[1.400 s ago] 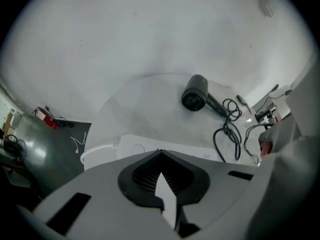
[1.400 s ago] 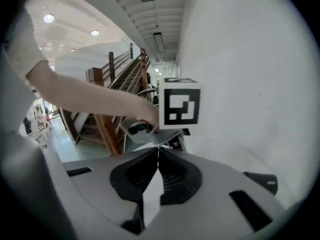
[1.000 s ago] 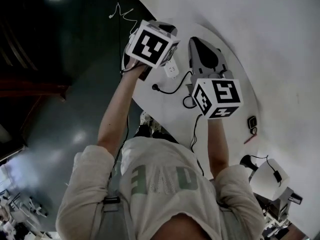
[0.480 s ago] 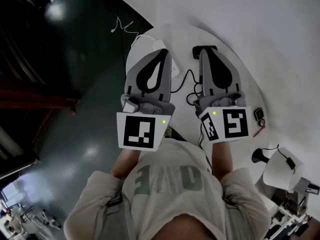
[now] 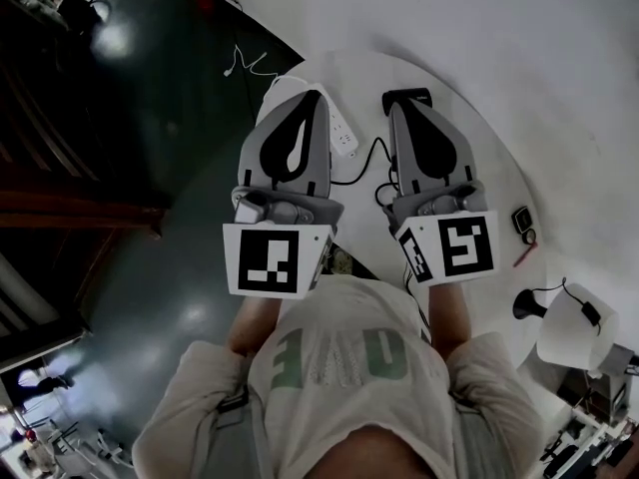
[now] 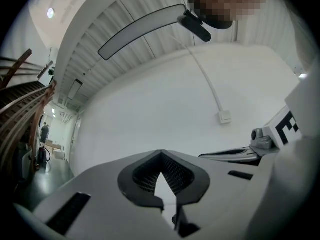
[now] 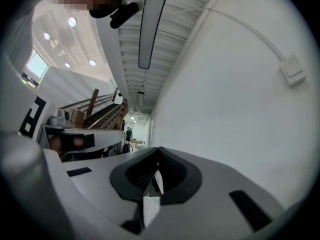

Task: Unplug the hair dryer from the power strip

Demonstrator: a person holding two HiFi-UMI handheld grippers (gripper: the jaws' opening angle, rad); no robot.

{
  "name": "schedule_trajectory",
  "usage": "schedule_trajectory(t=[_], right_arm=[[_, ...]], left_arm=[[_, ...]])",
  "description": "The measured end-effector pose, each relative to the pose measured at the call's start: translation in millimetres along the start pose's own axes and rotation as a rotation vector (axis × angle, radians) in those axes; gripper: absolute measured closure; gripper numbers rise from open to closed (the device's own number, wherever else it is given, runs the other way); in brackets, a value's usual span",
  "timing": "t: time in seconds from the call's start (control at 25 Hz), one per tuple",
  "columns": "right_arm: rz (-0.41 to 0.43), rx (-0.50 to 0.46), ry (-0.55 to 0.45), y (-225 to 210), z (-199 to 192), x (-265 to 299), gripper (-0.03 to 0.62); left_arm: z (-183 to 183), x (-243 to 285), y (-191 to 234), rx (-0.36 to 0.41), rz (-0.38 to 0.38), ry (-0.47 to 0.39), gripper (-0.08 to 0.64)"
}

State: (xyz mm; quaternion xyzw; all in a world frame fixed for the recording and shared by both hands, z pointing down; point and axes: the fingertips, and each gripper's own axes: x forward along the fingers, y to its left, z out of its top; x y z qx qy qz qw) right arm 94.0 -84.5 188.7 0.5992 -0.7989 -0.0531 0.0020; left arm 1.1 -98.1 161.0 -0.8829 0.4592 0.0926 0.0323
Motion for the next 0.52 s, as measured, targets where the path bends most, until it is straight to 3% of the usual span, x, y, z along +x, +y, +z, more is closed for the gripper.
schedule_trajectory(t=[0.52], right_arm=[[0.018, -0.013, -0.003, 8.8, 2.0, 3.5, 0.572]], left_arm=[[3.4, -3.5, 7.8, -0.001, 0.005, -0.013, 0.549]])
